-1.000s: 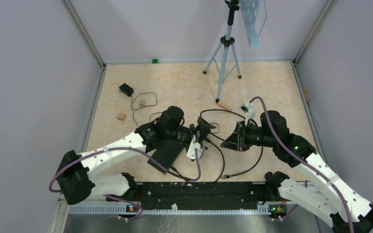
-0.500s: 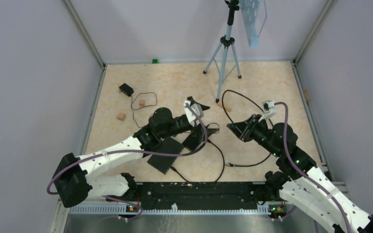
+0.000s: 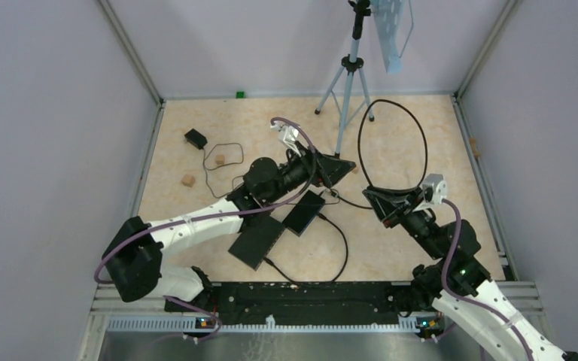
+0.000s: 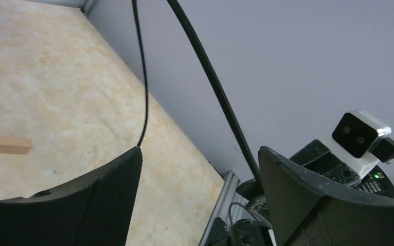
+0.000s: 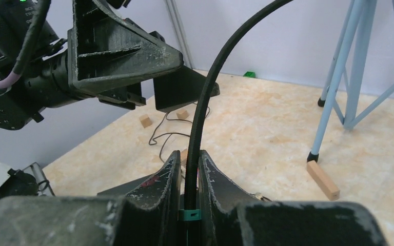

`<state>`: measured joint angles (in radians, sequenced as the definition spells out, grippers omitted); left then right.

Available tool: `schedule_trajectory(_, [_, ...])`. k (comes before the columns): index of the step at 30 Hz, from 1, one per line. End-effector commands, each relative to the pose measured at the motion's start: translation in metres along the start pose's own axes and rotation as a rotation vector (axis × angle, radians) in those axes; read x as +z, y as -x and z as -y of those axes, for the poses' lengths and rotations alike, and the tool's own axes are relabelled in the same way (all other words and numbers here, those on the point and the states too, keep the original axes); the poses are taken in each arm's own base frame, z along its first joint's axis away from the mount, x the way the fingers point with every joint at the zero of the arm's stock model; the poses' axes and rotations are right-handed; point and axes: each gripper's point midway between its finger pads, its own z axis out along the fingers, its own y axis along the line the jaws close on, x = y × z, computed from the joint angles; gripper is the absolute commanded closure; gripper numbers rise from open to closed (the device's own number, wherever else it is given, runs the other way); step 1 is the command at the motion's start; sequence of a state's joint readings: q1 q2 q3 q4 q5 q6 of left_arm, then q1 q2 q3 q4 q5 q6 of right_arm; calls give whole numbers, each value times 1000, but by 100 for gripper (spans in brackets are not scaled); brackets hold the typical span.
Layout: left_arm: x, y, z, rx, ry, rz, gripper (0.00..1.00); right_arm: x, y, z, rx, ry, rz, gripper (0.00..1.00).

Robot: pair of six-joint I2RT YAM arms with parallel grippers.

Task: Insert the plug into the switch port
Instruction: Pick up the connector from the center of the board.

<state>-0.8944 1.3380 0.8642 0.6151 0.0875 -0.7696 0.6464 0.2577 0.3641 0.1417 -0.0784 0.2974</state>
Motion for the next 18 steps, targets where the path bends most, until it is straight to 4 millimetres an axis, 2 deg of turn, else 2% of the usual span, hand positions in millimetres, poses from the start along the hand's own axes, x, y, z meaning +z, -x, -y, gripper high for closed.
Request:
schedule_trajectory(1, [9,26,57,-89,-261,72,16,-1,30,-12,-103,65,115,100])
schedule_trajectory(5, [16,9,48,-113,-258,20,23,-2,30,-18,-131,102,111,100])
schedule_trajectory(8, [19,5,46,-118,-259,11,26,-2,27,-22,-136,125,100,100])
schedule_trajectory(12, [19,8,56,-88,-305,5,31,-3,21,-16,-132,99,71,100])
schedule_trajectory(18, [14,11,69,-48,-359,0,32,-3,15,-9,-127,62,51,100])
